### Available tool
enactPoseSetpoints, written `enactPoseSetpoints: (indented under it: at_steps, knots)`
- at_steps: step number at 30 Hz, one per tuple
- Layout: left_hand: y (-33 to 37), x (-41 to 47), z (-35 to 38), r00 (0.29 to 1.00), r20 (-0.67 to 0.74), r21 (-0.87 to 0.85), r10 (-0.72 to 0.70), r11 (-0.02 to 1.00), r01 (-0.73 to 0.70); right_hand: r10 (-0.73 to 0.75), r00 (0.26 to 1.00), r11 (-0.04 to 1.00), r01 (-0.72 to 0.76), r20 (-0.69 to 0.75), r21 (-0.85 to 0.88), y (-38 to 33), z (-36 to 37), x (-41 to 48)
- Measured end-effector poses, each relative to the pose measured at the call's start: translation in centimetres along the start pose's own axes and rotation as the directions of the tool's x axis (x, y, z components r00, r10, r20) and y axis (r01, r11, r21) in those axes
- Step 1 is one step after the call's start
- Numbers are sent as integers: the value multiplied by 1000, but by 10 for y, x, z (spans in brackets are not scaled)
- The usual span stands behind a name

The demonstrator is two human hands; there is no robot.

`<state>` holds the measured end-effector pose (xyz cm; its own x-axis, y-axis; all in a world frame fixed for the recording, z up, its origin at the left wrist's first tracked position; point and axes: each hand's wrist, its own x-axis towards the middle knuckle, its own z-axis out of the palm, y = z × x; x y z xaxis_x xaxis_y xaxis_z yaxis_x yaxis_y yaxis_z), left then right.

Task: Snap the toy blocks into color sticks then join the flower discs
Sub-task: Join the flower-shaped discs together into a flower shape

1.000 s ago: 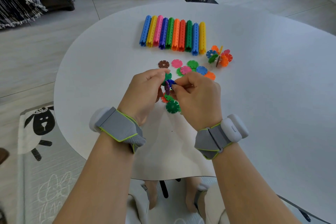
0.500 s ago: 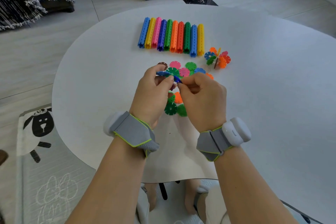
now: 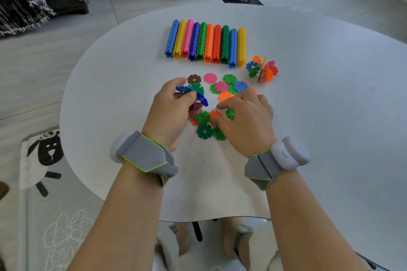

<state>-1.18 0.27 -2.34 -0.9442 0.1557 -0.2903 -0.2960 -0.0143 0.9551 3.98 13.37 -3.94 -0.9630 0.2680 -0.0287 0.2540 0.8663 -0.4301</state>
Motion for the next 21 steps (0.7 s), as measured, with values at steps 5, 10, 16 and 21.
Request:
enactPoseSetpoints:
  at_steps: [5, 10, 16, 21]
  knots:
    - [0, 2, -5, 1000, -15, -1, -10, 1000, 10, -18, 1000, 998, 19, -23, 59, -8, 1, 3]
    - [0, 3, -9, 1000, -25, 0, -15, 1000, 16, -49, 999, 999, 49, 24, 10, -20, 6, 4]
    - [1, 5, -14, 999, -27, -1, -30, 1000, 30, -8, 1000, 1000, 8, 19, 6, -18, 7, 10]
    - [2, 3, -16, 999, -6, 3, -34, 999, 34, 92, 986, 995, -87, -138, 43, -5, 5, 13]
